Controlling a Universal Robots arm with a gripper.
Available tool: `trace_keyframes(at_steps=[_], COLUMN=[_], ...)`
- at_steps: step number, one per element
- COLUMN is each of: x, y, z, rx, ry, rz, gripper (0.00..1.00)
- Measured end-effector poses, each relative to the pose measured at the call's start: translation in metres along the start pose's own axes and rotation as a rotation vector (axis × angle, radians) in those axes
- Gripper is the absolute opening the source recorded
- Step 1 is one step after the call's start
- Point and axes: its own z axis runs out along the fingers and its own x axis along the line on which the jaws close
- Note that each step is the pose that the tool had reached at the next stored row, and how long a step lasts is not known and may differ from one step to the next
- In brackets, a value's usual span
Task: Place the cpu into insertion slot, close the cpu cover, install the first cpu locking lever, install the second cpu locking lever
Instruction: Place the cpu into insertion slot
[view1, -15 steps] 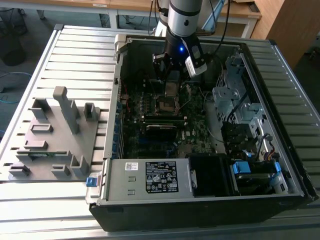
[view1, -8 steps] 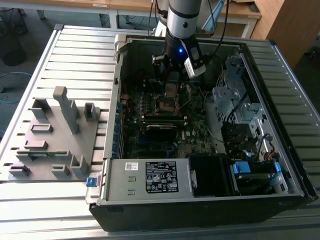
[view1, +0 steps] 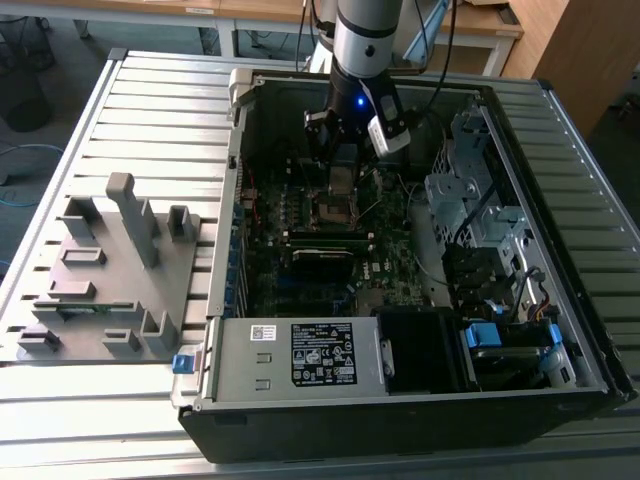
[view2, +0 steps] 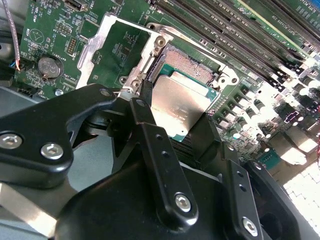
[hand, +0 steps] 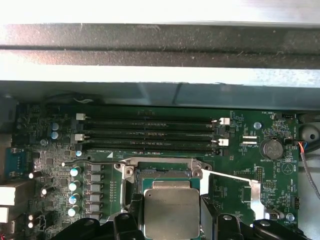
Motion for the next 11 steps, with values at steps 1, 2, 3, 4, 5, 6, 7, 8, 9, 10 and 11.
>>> trace_keyframes(at_steps=[1,2,3,4,5,6,7,8,9,10,11], x=[0.0000,0.0000,0.0000,0.0000,0.0000,0.0000,0.0000,0.0000,-0.0001,-0.0001,-0.0001], y=[0.0000,0.0000,0.0000,0.0000,0.0000,-0.0001,-0.0001,-0.0001,-0.0002,0.0002,0.0003], z=[0.0001,0.0002,0.0005,0.0009,0.0013,0.0016,0.0019,0.0021,0.0039,0.0047,0.0048], rx=[-0.0001,-0.0001,-0.0003,-0.0004,-0.0001,-0.0001,0.0000,0.0001,0.0000,-0.0002,-0.0002], ry=[0.0000,0.0000,-0.0002,-0.0002,-0.0001,0.0000,0.0000,0.0001,0.0000,0.0000,0.0001], rz=[0.000,0.000,0.000,0.000,0.000,0.000,0.000,0.000,0.000,0.000,0.000], gripper=[0.54,0.54,0.54,0.54,0.54,0.54,0.54,0.54,0.54,0.54,0.54])
